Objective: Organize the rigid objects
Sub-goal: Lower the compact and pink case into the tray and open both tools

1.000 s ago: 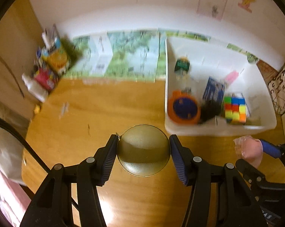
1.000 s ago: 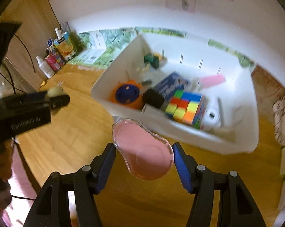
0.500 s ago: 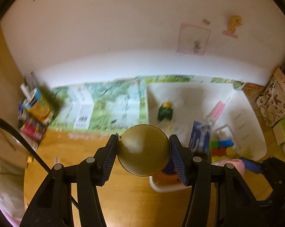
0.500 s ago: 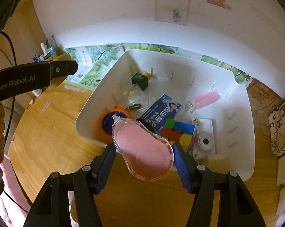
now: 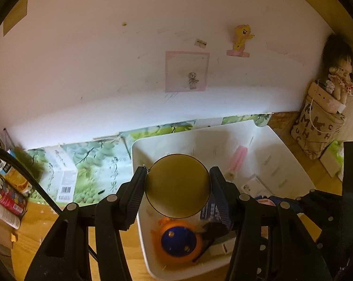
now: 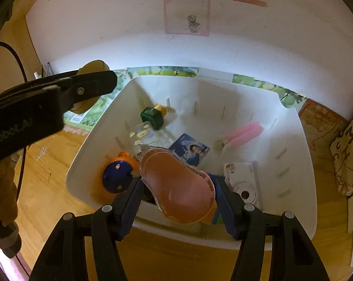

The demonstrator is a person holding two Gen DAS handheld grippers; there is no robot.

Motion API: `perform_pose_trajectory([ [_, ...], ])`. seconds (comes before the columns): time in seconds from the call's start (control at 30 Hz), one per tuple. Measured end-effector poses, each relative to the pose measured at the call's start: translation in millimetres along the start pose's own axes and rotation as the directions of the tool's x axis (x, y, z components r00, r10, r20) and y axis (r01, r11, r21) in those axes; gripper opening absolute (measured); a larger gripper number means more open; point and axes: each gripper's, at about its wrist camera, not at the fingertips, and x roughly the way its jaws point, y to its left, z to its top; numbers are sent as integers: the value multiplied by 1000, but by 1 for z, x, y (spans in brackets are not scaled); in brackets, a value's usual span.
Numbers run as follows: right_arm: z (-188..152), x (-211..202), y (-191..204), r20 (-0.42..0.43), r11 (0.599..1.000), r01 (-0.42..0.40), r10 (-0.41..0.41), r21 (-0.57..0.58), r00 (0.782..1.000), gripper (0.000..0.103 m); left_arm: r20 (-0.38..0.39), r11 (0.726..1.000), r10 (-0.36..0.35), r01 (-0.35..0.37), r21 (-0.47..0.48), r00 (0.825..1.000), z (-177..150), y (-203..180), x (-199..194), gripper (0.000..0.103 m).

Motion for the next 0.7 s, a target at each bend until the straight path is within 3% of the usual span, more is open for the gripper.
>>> perform_pose_trajectory([
  [0.3, 1, 5, -11, 42, 1000, 13, -14, 24, 999, 62, 35, 999, -39, 39, 1, 999, -2, -7, 6, 59],
  [0.37, 1, 4, -13, 42, 999, 19, -20, 33, 999, 68, 27, 999, -42, 42, 4, 999, -2, -8, 6, 60],
  [0.43, 2, 0, -15, 57, 999, 19, -22, 47, 998, 80, 29, 999, -42, 42, -1, 999, -2, -8, 3, 65],
  [0.5, 2, -7, -17, 78, 998, 16, -21, 54, 997, 81, 41, 999, -40, 40, -11, 998, -1, -7, -3, 81],
  [0.7, 0, -28, -15, 94, 997, 31, -37, 66, 995, 81, 61, 999, -30, 32, -42, 998, 1, -6, -31, 83],
])
